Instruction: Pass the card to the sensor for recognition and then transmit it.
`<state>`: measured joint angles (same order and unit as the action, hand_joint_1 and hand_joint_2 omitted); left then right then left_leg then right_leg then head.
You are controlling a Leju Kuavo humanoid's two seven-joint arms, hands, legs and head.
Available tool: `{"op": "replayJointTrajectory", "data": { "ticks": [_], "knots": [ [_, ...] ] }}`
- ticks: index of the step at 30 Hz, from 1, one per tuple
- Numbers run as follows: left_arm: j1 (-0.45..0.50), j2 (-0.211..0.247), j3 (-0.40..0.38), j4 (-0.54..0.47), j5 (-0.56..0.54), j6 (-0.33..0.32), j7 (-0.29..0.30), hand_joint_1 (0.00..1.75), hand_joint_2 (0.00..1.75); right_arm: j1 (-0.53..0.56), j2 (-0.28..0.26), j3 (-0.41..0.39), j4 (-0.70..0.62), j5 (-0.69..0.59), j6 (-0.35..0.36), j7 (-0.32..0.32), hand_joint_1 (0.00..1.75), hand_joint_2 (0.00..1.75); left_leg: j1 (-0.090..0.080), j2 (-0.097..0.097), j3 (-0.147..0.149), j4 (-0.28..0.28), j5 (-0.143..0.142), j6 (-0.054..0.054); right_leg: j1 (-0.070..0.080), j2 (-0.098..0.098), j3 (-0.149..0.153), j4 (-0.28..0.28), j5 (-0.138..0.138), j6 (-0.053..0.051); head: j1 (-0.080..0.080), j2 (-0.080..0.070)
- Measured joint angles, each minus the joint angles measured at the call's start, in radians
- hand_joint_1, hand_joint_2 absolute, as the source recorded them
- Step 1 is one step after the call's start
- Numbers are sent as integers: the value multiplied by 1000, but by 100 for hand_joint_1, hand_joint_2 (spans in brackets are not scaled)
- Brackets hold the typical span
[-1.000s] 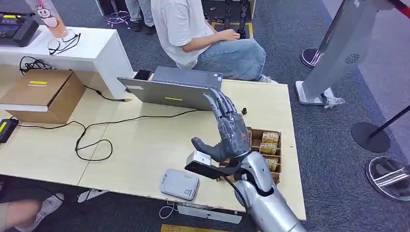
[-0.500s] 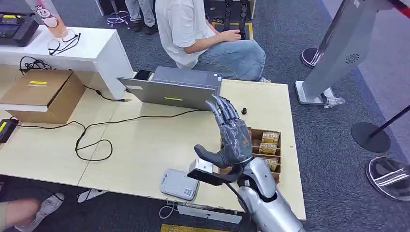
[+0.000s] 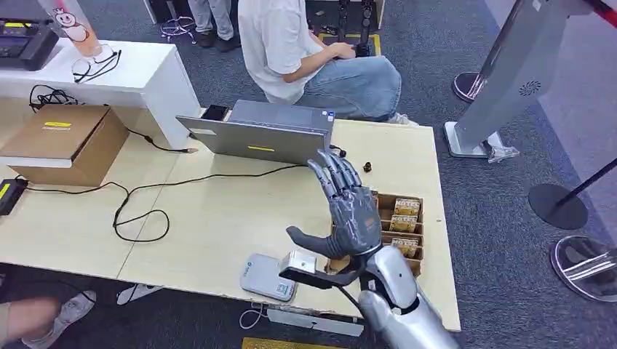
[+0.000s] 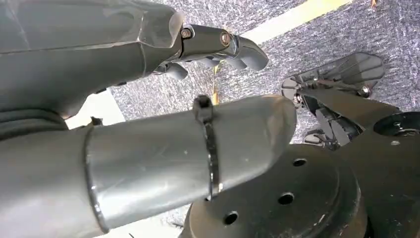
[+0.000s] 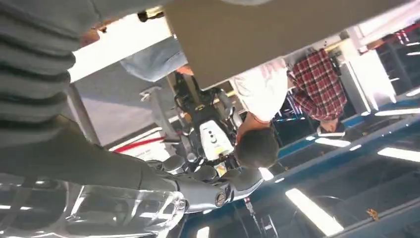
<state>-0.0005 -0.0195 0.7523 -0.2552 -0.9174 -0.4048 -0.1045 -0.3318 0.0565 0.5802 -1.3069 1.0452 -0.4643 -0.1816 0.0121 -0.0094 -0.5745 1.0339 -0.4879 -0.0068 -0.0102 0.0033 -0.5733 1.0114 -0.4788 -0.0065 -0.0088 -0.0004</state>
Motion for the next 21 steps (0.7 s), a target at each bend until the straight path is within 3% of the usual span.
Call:
{"op": "replayJointTrajectory", "data": {
  "ticks": [10, 21],
  "knots": [
    [4, -5, 36, 0, -23, -7, 0, 0, 0, 75, -23, 0, -38, 90, -17, 34, 0, 175, 0, 0, 0, 0, 0, 0, 0, 0, 0, 0, 0, 0, 0, 0],
    [18, -23, 85, -26, -32, -17, 8, 0, 0, 117, -43, -9, -84, 186, 53, 84, 0, 175, 0, 0, 0, 0, 0, 0, 0, 0, 0, 0, 0, 0, 0, 0]
  ]
}}
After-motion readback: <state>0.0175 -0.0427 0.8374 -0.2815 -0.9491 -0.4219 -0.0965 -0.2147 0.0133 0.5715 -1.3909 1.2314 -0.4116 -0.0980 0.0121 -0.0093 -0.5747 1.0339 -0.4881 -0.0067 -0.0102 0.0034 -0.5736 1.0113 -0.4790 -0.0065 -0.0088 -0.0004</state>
